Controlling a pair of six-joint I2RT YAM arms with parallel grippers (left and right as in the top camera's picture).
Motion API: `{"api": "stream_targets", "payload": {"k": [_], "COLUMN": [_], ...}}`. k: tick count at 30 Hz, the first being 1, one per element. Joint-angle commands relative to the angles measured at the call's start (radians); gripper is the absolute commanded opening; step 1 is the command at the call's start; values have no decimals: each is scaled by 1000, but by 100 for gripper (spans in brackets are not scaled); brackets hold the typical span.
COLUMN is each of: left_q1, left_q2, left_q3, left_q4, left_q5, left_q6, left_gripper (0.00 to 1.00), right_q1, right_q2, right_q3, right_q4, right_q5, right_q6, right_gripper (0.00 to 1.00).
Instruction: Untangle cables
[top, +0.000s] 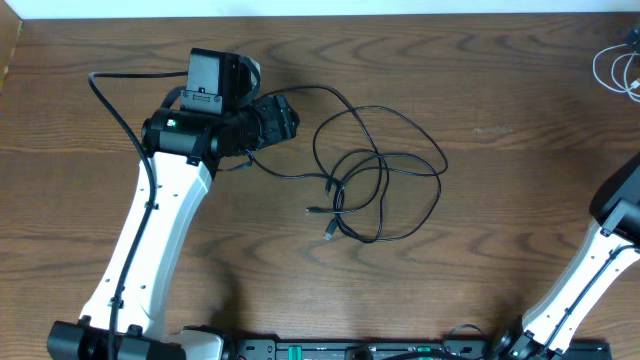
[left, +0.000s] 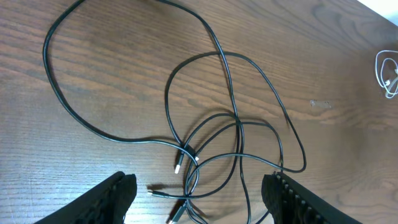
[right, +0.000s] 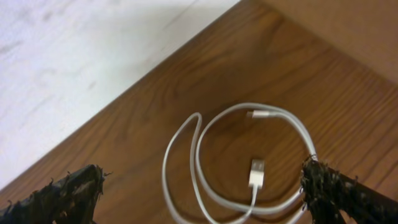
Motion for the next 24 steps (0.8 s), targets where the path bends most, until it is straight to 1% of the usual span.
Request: {"api": "stream_targets", "payload": {"k": [1, 4, 9, 12, 14, 17, 19, 22, 24], "left_q1": [3, 3, 3, 3, 3, 4, 4, 4, 3], "left_q2": [8, 8, 8, 8, 8, 8, 8, 9, 14], "left_q3": [3, 3, 2, 2, 2, 2, 2, 2, 2], "left_q4": [-2, -2, -2, -3, -3, -5, -13, -29, -33], "left_q5": [-10, -10, -16, -50, -59, -58, -58, -54, -20], "left_q6": [3, 3, 15, 14, 16, 31, 66, 108, 139], "left_gripper": [70, 70, 70, 70, 70, 70, 70, 70, 70], "right_q1": [4, 14, 64, 119, 166, 245, 315, 397, 451], "right_q2": [-117, -193, -272, -293, -294, -291, -287, -282, -278], "right_q3": [15, 15, 15, 14, 14, 14, 14, 14, 13], "right_q4": [-66, -181, -322, -442, -542, -676, -781, -881, -933], "right_q5": [-126, -264, -581, -666, -703, -684, -607, -463, -382], "right_q6": [-2, -1, -2, -13, -62, -154, -209, -219, -229], "right_gripper": [99, 99, 99, 99, 99, 99, 99, 99, 99]}}
